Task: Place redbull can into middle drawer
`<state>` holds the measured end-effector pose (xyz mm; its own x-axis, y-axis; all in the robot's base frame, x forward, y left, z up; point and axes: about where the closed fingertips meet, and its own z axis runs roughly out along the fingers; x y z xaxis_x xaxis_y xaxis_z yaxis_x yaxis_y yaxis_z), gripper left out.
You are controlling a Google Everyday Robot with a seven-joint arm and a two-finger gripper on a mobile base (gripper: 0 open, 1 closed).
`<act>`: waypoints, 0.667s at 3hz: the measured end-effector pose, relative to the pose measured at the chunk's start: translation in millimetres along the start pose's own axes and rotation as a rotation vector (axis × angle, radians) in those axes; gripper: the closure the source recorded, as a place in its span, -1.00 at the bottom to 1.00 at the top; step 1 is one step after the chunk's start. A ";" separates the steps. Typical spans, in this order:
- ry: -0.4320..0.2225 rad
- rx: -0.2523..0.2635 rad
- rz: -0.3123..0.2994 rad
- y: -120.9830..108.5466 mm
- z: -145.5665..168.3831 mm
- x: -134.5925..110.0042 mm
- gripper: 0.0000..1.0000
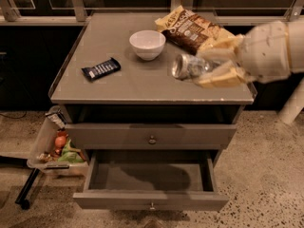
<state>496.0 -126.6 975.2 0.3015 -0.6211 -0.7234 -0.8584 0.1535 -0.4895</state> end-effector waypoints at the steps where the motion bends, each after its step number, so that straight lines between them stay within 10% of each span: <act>1: 0.008 0.025 0.183 52.2 3.6 62.3 1.00; 2: 0.024 -0.031 0.242 89.1 18.4 83.6 1.00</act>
Offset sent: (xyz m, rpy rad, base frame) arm -0.0215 -0.0246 -0.0583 0.0677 0.1010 -0.0998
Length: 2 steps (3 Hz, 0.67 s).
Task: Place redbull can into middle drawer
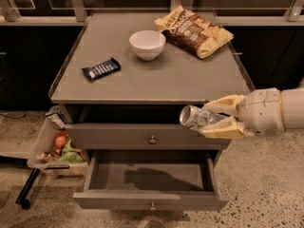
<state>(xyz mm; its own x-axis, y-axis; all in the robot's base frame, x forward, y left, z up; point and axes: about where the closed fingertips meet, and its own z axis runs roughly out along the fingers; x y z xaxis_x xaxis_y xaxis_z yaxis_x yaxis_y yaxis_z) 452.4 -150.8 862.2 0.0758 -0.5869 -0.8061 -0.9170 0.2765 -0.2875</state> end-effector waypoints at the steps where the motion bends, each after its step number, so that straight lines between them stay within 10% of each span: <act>1: 0.000 0.000 0.000 0.1 0.1 0.1 1.00; 2: -0.021 0.021 0.041 10.6 9.4 14.7 1.00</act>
Offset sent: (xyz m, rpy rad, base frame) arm -0.0112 -0.0016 -0.0513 0.0949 0.0355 -0.0862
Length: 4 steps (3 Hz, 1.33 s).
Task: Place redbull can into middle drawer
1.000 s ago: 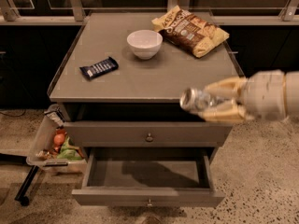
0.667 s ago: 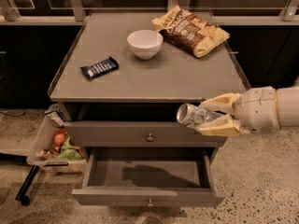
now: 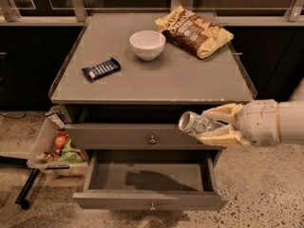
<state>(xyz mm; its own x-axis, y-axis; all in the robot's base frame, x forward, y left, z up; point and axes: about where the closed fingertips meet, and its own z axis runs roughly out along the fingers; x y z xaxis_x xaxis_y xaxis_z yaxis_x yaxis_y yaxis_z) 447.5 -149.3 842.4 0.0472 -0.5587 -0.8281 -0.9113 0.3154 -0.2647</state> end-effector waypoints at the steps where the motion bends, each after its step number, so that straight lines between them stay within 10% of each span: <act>1: -0.039 0.039 0.130 17.7 30.4 57.2 1.00; 3: -0.064 0.114 0.241 21.0 122.2 172.0 1.00; 4: -0.070 0.110 0.262 24.9 127.5 178.9 1.00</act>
Offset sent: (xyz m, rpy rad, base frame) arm 0.0365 -0.0131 -0.2385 0.1897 0.0893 -0.2900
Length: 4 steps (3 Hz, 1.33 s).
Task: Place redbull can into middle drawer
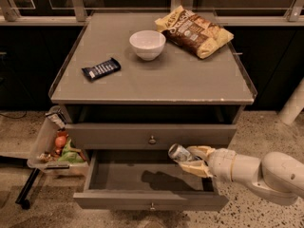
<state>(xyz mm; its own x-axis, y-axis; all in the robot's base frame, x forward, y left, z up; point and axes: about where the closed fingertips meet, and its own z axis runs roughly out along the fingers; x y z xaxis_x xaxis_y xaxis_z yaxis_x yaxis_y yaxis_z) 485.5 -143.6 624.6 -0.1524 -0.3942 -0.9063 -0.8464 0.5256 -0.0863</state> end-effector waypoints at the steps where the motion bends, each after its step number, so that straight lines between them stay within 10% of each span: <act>1: 0.004 0.022 0.042 0.8 8.5 9.5 1.00; 4: -0.031 0.153 0.112 -8.4 91.1 104.1 1.00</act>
Offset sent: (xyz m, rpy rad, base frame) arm 0.0494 0.0188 -0.1297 0.0896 0.0477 -0.2272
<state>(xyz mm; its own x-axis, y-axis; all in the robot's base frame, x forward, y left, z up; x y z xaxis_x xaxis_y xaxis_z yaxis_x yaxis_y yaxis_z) 523.2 -120.4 493.3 -0.2237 -0.3050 -0.9257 -0.7370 0.6744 -0.0441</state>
